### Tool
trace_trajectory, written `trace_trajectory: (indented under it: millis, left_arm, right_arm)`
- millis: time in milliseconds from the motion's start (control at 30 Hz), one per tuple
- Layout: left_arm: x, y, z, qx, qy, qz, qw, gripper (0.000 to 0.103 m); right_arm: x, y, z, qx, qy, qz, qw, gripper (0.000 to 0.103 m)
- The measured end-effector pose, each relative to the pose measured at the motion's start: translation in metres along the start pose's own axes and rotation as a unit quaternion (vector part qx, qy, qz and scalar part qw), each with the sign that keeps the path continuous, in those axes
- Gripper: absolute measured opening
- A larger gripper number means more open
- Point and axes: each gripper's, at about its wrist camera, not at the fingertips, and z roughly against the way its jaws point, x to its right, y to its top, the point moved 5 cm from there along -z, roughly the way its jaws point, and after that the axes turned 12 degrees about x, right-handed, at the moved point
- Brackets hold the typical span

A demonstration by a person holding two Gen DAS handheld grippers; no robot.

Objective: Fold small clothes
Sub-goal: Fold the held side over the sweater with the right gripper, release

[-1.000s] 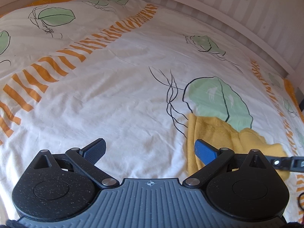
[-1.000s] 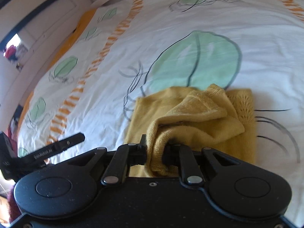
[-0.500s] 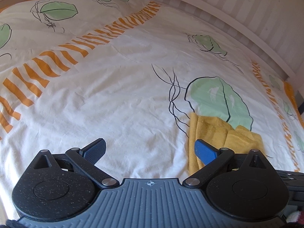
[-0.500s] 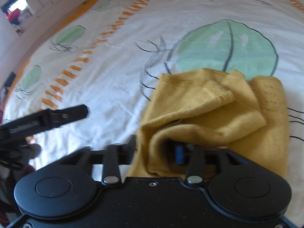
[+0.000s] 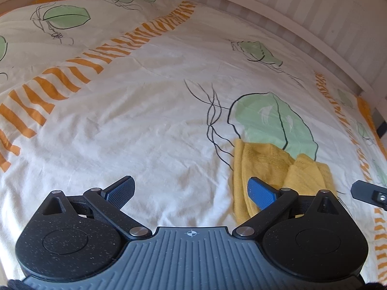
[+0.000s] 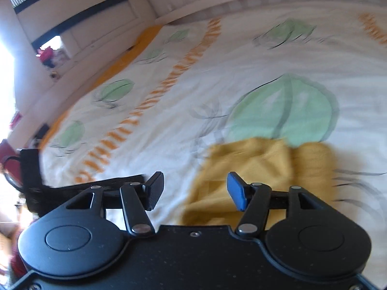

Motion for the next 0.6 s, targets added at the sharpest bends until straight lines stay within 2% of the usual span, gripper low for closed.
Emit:
trace_trajectory:
  millis: [133,267,400,600]
  left_arm:
    - [0.010,-0.001,0.003,0.009,-0.013,-0.019,0.9997,0.101]
    - [0.021,-0.003,0.006,0.017,-0.029,-0.040,0.9986,0.101]
    - [0.029,-0.007,0.006,0.018,-0.039,-0.055,0.9976,0.101]
    - [0.035,-0.014,0.004,0.009,-0.043,-0.072,0.9964,0.101]
  right_arm:
    - [0.021,-0.016,0.000,-0.010,-0.087,0.079,0.993,0.063]
    - [0.019,-0.041,-0.009,-0.030,-0.112,0.140,0.983,0.063]
    - [-0.005,-0.063,-0.015,-0.033,-0.078,0.161,0.983,0.063]
    - [-0.045,-0.100,-0.020,-0.051,0.019,0.179,0.982,0.063]
